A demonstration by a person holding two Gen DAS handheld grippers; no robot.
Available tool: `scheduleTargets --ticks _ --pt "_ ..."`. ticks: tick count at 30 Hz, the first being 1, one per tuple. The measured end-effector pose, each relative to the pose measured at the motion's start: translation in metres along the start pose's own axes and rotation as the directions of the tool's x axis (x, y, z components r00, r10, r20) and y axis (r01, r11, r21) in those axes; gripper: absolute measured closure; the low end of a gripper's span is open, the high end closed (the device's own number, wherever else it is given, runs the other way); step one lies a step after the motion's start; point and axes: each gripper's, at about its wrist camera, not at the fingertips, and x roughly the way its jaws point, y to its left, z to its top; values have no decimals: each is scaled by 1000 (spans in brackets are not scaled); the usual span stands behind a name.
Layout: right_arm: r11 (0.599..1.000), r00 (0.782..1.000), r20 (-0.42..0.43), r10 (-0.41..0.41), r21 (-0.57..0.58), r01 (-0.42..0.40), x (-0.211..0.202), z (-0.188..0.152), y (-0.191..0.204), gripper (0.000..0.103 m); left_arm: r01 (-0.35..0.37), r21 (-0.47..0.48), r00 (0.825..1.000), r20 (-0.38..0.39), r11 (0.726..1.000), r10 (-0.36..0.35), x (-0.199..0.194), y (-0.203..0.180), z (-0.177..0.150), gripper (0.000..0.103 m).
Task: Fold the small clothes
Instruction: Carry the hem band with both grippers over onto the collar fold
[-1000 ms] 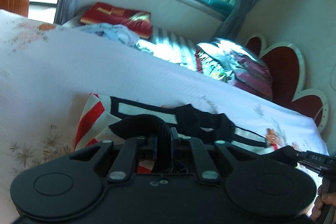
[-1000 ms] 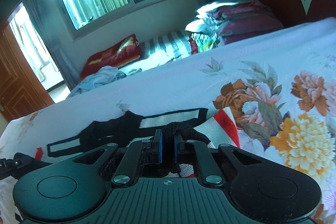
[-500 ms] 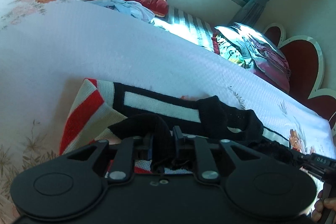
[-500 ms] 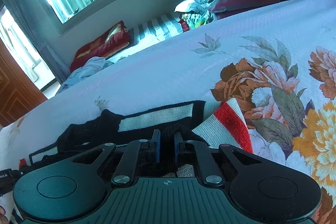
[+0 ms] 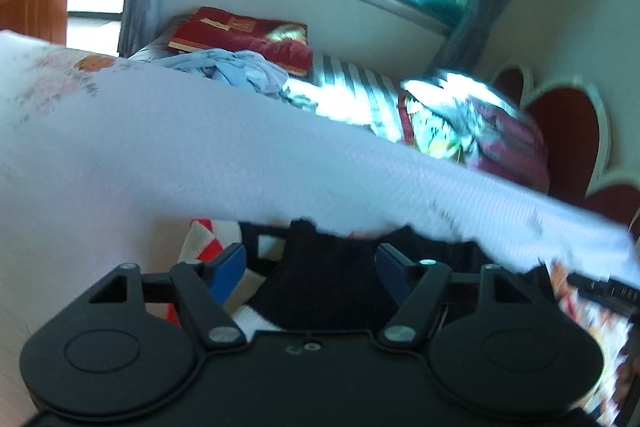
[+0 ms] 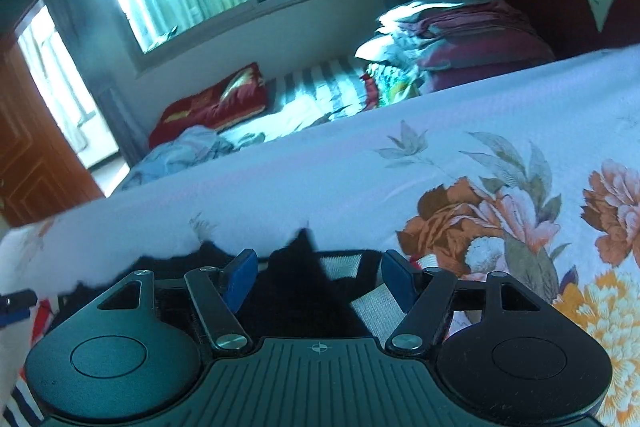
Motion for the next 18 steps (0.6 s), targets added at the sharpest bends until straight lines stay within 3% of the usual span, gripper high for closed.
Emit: scheduleTargets --ticks 3,4,5,6,7,9,10,12,15,18 --pt "996 998 -52 -40 -86 35 16 -10 8 34 -42 73 998 -46 996 45 15 -6 -10 41" --pt "994 996 -71 -51 -102 43 24 -13 8 39 -54 85 997 -58 995 59 20 -7 -13 42" --pt "992 995 -85 -55 -116 45 29 -17 9 48 -63 91 995 -68 994 69 24 -5 -17 48" --pt "990 994 -95 -59 -130 46 33 -19 9 71 -76 97 994 -75 992 83 27 -5 -20 57" --pt "987 993 -92 -74 -146 60 35 -21 10 84 -94 108 993 -67 990 101 28 -5 -22 62" --pt "985 993 -94 -71 -160 56 37 -24 10 89 -112 120 992 -47 986 118 25 -5 -27 80" --pt "986 994 -94 -62 -161 46 36 -25 9 96 -108 116 993 -42 987 113 23 -2 -28 85" --pt "981 995 -85 -53 -190 36 33 -27 11 99 -99 117 994 -30 988 103 17 0 -31 96" --pt "971 995 -60 -82 -231 66 30 -32 11 100 -93 117 995 -11 989 95 9 4 -36 98" --pt "974 992 -56 -115 -201 102 32 -37 1 100 -101 97 995 -1 990 102 8 11 -45 97"
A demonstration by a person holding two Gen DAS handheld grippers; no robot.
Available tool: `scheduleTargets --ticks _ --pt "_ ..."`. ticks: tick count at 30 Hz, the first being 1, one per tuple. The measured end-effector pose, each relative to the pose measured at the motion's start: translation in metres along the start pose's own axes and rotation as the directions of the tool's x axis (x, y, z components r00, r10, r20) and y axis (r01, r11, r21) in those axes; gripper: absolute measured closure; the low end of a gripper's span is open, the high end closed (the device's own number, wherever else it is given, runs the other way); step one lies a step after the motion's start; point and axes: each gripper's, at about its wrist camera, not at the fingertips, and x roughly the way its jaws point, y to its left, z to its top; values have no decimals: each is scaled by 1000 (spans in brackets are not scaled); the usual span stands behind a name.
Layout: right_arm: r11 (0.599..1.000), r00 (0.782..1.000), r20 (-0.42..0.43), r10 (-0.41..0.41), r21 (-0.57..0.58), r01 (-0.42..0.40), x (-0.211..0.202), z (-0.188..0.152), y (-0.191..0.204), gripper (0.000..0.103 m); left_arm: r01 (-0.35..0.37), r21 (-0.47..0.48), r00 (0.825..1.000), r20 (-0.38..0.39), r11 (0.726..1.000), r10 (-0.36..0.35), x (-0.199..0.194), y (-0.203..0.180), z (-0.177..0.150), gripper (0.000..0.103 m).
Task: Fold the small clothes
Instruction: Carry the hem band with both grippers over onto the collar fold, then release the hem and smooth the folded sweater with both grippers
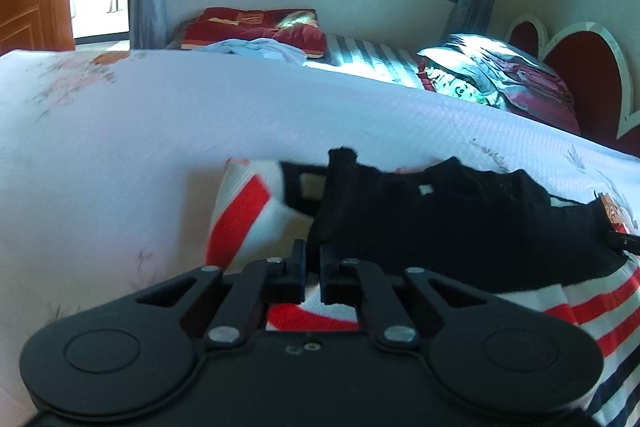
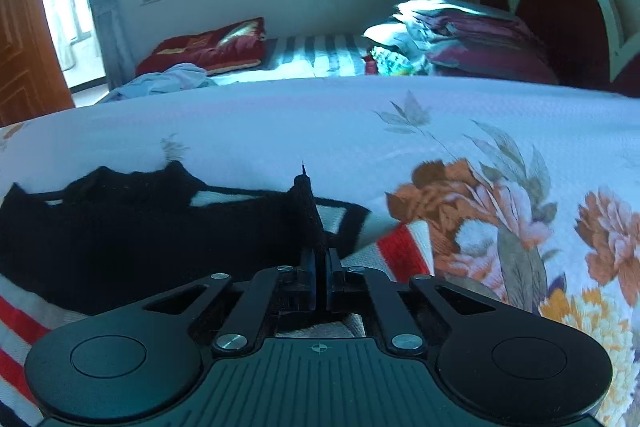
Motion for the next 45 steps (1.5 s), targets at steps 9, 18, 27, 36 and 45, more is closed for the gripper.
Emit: scheduleTargets --ticks 9,18,27,36,45 --pt "1000 997 69 -19 24 18 -22 7 8 99 -27 58 999 34 998 25 -16 -9 9 82" --pt "990 989 48 139 -7 -139 -40 3 59 86 91 124 995 33 988 -96 -38 -55 11 72" --pt "983 988 34 149 -111 -145 -43 -18 101 65 101 172 994 -67 980 -91 -19 -83 -18 71" --pt "991 999 -9 54 -119 -54 -34 -41 73 66 38 191 997 -71 981 -25 -19 -63 -26 68" --pt "996 1000 3 -20 -86 20 -44 -46 42 66 -2 184 998 -59 983 13 -30 -37 -28 68"
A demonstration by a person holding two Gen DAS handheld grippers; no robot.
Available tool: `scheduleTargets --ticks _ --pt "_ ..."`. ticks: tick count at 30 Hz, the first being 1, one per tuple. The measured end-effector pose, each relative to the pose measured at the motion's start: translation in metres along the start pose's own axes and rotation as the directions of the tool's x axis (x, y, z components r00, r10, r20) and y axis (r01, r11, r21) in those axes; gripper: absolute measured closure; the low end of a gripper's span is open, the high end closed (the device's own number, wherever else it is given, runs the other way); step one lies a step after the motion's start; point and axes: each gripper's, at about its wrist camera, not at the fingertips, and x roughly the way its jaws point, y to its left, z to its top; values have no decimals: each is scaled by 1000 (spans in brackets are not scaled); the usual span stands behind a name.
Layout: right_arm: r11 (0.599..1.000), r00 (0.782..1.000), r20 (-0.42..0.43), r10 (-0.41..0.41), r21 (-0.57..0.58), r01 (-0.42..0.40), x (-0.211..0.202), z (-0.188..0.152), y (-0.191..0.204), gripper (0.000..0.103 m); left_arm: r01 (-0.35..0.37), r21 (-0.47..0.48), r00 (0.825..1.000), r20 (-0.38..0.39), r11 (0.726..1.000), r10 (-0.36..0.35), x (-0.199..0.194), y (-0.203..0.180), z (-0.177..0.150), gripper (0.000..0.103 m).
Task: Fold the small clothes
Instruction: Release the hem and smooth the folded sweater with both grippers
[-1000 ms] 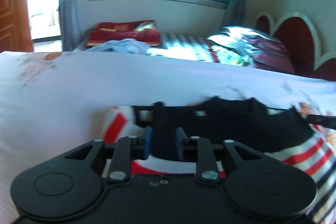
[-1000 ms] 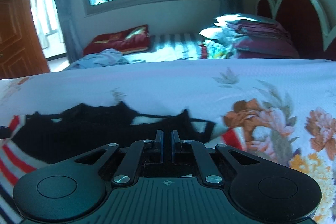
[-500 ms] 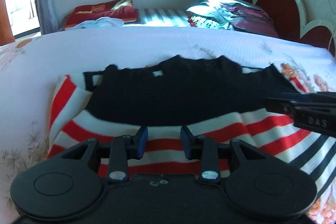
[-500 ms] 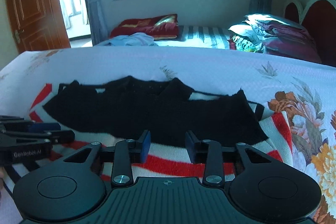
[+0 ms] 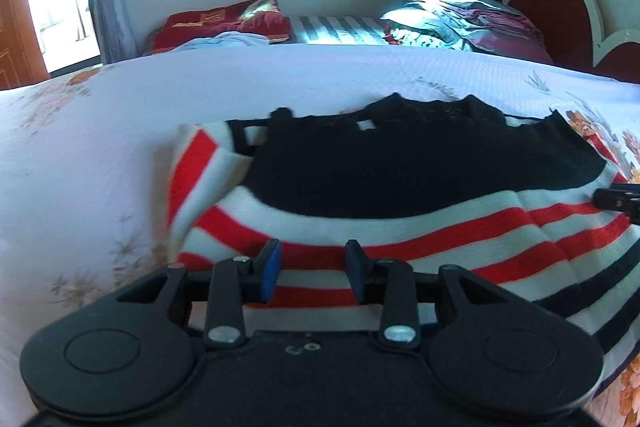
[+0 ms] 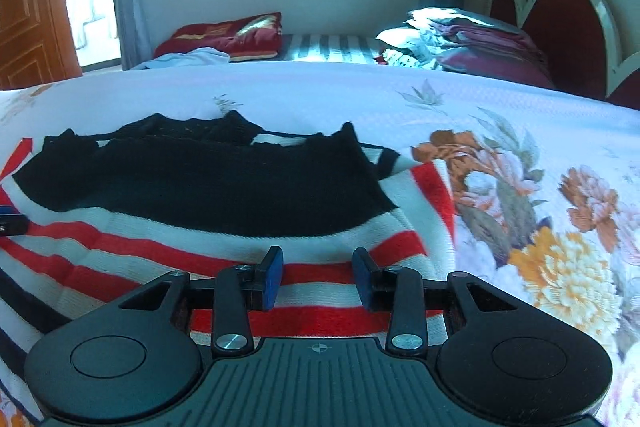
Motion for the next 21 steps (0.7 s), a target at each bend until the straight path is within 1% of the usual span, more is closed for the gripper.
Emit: scheduleTargets --ticks 1,3,5,9,11,12,14,17,21 --pt "1000 1000 5 4 10 -4 -5 1 2 66 -3 -7 1000 1 1000 3 -3 1 0 69" --pt "998 998 19 53 33 -54 -16 0 7 66 -6 -17 1000 11 1000 6 -14 1 -1 70" --pt "994 995 30 98 35 -99 -26 -1 19 66 23 -22 999 28 999 -23 -25 -2 -3 70" --pt "984 984 30 175 -20 -175 -41 -9 54 66 73 13 996 41 997 -73 -38 -20 -12 69" --pt "980 981 12 192 -58 -191 -41 -17 68 66 63 38 997 34 997 -64 -37 -25 -20 68" --pt "980 983 3 183 -80 -182 -41 -21 75 66 55 41 998 27 998 -57 -35 -24 -24 68" --pt "983 988 -7 153 -98 -153 -40 -29 76 66 47 29 999 19 998 -47 -34 -18 -31 63" --pt "990 992 -4 123 -68 -123 -43 -35 61 66 39 14 999 13 999 -40 -35 -7 -34 63" --pt "998 999 1 49 -30 -49 -51 -41 39 66 26 -5 1000 5 1000 -26 -41 1 -35 63"
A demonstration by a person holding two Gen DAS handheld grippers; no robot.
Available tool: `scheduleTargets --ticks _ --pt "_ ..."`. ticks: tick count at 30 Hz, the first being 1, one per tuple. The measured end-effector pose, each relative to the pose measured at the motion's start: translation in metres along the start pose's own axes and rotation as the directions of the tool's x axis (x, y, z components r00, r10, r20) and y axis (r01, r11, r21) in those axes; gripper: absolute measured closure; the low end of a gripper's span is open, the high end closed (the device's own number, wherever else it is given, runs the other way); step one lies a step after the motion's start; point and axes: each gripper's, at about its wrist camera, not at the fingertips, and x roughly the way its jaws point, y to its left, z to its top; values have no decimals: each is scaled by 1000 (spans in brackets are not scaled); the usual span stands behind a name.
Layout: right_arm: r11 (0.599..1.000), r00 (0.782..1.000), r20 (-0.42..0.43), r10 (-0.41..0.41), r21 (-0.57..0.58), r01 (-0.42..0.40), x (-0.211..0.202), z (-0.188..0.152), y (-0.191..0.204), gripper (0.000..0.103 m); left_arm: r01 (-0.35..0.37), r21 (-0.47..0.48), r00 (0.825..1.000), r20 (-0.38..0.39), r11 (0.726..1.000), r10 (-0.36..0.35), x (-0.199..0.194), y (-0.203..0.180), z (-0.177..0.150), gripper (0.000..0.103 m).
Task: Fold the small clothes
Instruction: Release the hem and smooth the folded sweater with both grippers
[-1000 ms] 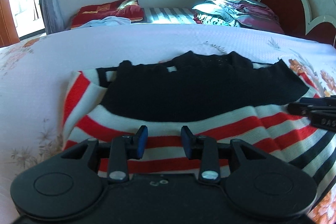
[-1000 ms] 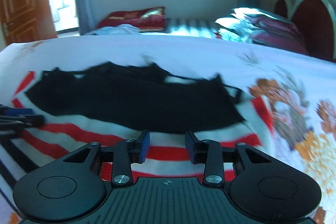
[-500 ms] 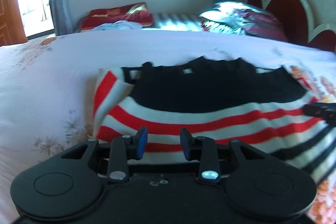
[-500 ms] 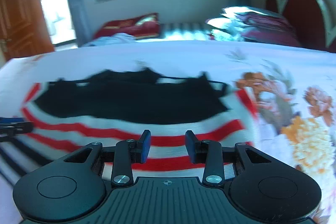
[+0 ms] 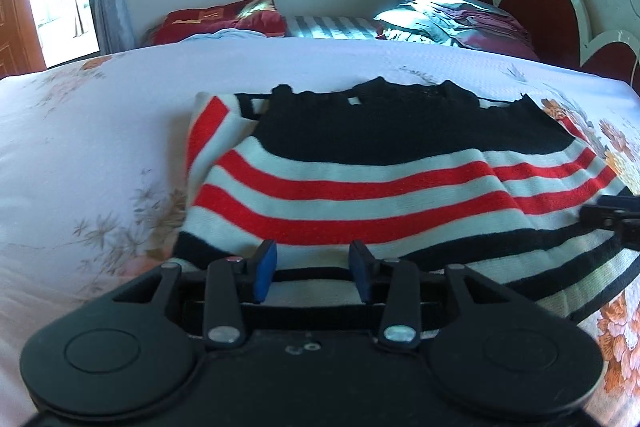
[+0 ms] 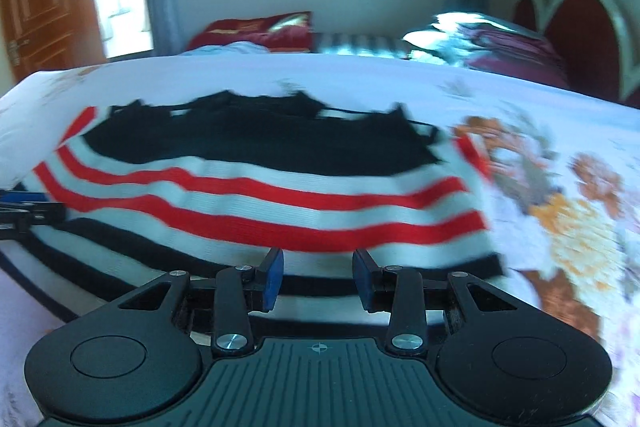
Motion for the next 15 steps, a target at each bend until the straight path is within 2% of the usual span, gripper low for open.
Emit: scheduleTargets --ticks 4,7,9,11,15 --pt "1000 999 -15 -28 -4 28 -4 -12 -11 66 -3 1 1000 -2 1000 3 -1 2 -2 62" --pt "998 999 -1 -40 53 39 -16 -9 -14 66 -8 -11 1000 -16 1000 8 -1 2 1 63" --pt "998 998 -40 -57 33 59 -12 -12 -11 66 -15 -11 1000 -19 1000 15 -3 2 3 62" --pt "997 996 -44 -76 20 76 -14 -11 -8 66 -20 -14 1000 -17 1000 20 -9 2 3 61" --pt "993 999 -9 -46 105 47 -29 -6 -6 66 -13 -42 1000 -6 999 13 -25 7 -3 54"
